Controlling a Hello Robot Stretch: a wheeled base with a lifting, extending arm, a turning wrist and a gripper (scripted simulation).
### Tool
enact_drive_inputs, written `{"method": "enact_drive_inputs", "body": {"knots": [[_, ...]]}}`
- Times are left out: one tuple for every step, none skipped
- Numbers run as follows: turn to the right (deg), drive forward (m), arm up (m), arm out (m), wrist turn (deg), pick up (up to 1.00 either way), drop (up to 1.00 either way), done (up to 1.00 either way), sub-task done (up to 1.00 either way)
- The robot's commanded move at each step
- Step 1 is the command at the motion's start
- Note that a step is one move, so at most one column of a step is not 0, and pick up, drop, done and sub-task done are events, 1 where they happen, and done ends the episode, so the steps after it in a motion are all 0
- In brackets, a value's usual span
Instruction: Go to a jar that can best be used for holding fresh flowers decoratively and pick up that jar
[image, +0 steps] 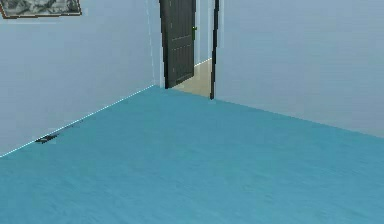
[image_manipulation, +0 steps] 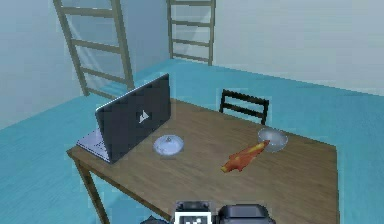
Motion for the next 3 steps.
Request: {"method": "enact_drive_inputs", "body": {"knots": [[0.0, 0.0, 0.0, 0.44, 0.0, 0.0, 0.0, 0.0, 0.0], [0.0, 0.0, 0.0, 0.0, 45.0, 0.0, 0.0, 0.0, 0.0], [0.0, 0.0, 0.0, 0.0, 45.0, 0.0, 0.0, 0.0, 0.0]]}}
